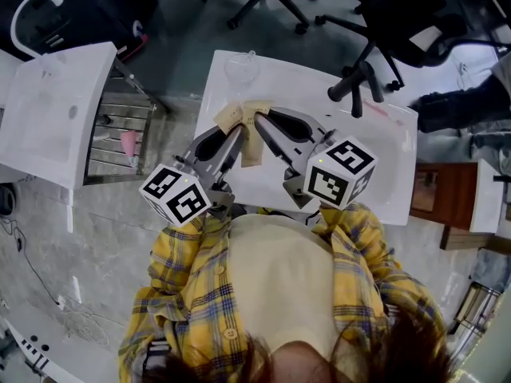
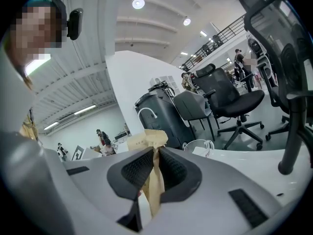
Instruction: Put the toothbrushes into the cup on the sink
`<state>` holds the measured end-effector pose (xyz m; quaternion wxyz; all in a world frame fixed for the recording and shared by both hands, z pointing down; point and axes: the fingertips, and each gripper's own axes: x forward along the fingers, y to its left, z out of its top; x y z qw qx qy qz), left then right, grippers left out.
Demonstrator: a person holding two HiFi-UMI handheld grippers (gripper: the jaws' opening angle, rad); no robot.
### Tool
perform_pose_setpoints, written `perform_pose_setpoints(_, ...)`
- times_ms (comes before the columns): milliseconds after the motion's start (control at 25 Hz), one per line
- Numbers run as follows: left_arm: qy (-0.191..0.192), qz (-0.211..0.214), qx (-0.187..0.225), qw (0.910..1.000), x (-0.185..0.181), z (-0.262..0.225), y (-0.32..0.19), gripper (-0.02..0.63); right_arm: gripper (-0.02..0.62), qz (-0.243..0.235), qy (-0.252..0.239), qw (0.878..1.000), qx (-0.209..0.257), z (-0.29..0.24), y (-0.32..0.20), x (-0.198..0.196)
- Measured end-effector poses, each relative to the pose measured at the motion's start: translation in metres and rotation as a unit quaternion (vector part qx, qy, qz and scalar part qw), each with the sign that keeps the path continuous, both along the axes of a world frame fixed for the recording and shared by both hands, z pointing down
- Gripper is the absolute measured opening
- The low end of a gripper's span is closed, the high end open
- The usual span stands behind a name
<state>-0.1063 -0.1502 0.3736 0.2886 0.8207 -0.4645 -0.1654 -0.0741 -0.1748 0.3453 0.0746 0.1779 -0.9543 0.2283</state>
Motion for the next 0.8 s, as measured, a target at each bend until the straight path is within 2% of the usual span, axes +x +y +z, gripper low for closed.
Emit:
perform_pose_setpoints(160, -0.008, -0.041, -0.007, 0.9991, -0.017, 0.001, 0.001, 0.037, 0.041, 0.009, -0.004, 1.000, 0.015, -0.010, -0.008, 0.005)
perform_pose_setpoints(440, -0.017, -0.082, -0.010, 0.9965, -0.036, 0.000, 0.005, 0.032, 0.041, 0.033, -0.034, 0.998, 0.050, -0.046, -0.034, 0.010)
perform_pose_setpoints(800, -0.028, -0.094, 0.007, 0.9952, -0.039, 0.000, 0.014, 0.031, 0.041, 0.083, -0.089, 0.985, 0.121, -0.084, -0.062, 0.010)
